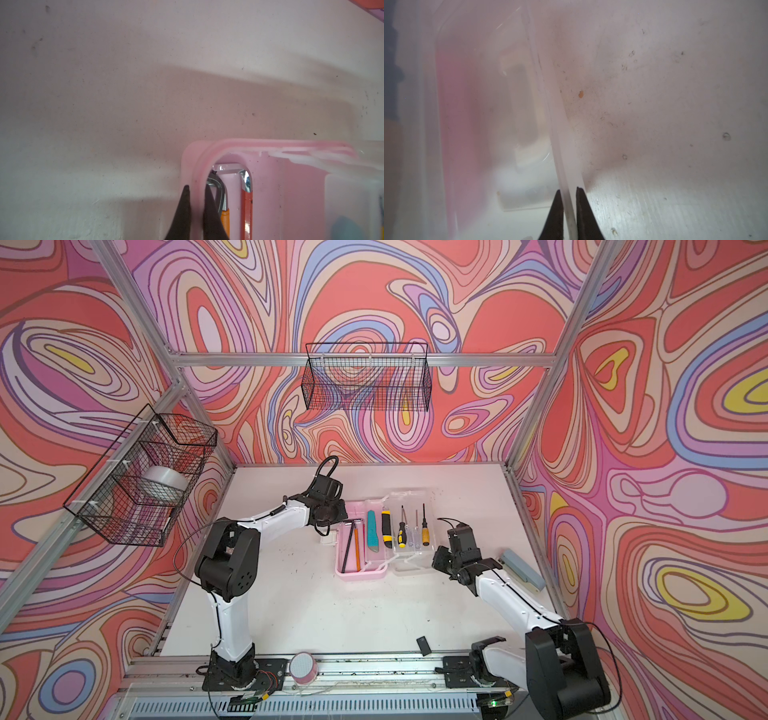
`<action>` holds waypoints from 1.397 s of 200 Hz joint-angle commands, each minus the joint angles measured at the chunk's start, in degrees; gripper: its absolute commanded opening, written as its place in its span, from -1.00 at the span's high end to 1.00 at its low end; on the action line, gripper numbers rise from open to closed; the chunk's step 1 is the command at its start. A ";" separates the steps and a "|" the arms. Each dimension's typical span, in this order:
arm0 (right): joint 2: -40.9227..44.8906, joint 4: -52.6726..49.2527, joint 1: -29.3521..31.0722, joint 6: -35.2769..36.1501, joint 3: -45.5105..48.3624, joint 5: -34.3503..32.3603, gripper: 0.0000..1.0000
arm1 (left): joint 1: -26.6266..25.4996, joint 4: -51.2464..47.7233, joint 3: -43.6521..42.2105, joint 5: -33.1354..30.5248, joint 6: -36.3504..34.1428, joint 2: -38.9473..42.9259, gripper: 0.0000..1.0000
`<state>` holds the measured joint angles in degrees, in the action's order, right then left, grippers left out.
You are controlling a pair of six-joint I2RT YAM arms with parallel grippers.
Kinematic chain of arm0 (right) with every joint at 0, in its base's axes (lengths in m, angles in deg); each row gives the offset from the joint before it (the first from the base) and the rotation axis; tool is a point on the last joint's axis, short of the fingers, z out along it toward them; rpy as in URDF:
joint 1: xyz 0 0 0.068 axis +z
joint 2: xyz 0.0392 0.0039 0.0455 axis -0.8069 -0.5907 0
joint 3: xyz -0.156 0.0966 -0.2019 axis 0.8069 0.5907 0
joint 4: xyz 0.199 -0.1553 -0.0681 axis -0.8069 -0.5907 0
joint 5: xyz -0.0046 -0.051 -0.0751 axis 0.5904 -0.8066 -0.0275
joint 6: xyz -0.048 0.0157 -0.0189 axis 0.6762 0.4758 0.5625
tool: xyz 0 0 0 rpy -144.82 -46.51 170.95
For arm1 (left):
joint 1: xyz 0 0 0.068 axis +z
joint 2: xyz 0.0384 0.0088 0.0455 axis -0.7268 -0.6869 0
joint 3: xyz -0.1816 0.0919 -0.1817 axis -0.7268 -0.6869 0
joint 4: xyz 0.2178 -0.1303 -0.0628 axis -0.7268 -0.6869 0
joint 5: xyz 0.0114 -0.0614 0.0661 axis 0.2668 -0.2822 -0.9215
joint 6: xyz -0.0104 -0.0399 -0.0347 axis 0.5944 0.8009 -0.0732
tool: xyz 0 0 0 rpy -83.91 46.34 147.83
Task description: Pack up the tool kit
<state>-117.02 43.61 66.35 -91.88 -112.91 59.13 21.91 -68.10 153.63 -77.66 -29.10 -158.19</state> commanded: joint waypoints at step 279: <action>-7.93 -15.20 38.71 0.87 -36.27 -31.23 1.00 | -6.00 -0.69 4.00 4.19 2.74 0.39 1.00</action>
<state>-121.92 19.13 101.17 -88.19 -145.52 21.47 18.98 -70.98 155.27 -80.10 -26.89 -158.56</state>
